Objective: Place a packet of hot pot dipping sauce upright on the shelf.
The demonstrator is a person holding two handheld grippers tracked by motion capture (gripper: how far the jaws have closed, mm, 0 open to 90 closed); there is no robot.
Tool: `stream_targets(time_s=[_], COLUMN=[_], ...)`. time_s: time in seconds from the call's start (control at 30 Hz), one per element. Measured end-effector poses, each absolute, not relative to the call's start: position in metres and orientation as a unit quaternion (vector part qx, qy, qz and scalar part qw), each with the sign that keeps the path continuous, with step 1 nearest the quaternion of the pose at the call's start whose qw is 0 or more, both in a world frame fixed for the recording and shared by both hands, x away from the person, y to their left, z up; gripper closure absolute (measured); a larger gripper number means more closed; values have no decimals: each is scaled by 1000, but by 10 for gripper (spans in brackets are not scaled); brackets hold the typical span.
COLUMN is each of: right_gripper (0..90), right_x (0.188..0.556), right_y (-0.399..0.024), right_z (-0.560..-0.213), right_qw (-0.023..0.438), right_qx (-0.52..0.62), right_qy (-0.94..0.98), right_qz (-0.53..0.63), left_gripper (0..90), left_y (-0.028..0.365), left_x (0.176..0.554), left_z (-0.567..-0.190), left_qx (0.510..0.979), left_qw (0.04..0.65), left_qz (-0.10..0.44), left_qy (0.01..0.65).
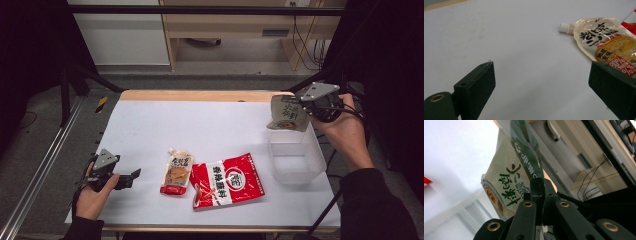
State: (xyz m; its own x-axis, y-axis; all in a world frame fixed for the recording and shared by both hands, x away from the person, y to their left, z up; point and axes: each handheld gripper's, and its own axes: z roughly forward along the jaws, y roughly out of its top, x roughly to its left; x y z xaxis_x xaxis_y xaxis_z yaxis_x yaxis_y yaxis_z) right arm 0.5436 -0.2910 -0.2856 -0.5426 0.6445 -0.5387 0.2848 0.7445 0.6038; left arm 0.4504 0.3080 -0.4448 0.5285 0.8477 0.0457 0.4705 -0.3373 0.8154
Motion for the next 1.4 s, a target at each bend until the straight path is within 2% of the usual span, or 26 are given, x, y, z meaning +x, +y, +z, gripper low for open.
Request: stream_targets(time_s=[0.3,0.5,1.0,1.4], right_gripper=[900,900,899,898], right_x=[558,574,577,584], right_y=[-307,-310,-303,-307], right_z=[-294,-308,-326,-339], right_qw=[386,357,309,311], right_qx=[278,274,275,301], right_qy=[847,862,879,870], right_qz=[235,232,239,234], left_gripper=[72,72,96,94], left_y=[306,307,304,302], left_x=[451,451,451,450], left_z=[-446,-447,-449,-448], left_qx=[786,785,789,785], left_qw=[385,384,373,375], left_qz=[243,240,241,248], left_qy=[419,421,425,426])
